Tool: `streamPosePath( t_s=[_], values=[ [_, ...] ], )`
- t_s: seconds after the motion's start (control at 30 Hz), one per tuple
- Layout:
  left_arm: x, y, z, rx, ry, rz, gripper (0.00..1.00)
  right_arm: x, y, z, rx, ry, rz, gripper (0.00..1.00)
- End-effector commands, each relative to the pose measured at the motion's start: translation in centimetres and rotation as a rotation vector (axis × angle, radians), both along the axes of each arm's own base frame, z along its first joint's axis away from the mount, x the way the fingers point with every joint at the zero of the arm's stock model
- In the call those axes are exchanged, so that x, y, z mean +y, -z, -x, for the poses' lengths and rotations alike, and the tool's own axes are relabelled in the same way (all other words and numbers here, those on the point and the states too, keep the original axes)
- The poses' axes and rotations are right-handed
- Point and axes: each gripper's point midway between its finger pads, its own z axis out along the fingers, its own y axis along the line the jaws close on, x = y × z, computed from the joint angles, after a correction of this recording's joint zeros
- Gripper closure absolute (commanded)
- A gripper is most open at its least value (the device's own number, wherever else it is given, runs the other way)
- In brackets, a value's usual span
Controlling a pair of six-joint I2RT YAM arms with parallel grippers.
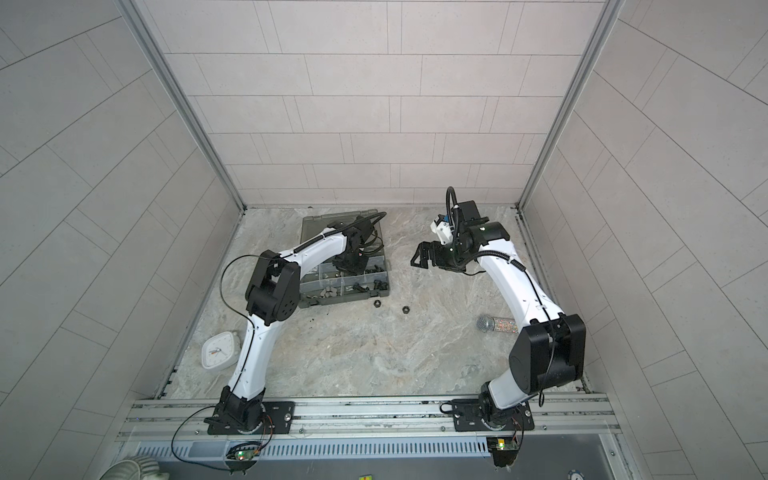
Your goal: Sort the screws and nuts into containers
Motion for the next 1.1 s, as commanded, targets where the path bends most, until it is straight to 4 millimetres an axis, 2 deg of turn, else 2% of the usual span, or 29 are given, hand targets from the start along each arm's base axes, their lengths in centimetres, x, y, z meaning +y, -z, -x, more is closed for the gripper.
streamPosePath(
  t_s=[0.0,0.1,0.37,1.07],
  values=[
    [3.1,4.0,4.0,0.204,0.002,-0.118,0.82,-0.5,-0.8,0.5,-0.021,0.014,0.004,0.01],
    [3.2,3.8,4.0,0.204,0.003,-0.118,0.86,-0.7,-0.8,0.5,-0.025,0.018,0.003,0.01],
    [3.1,2.4,3.9,0.187,0.004,-0.112,0.88,-0.7,-0.7,0.5,-0.023,0.023,-0.006,0.01],
    [1.5,-3.2,2.1,0.091,0.023,-0.045,0.90,-0.4,-0.8,0.6,-0.030,0.028,-0.027,0.01]
  ],
)
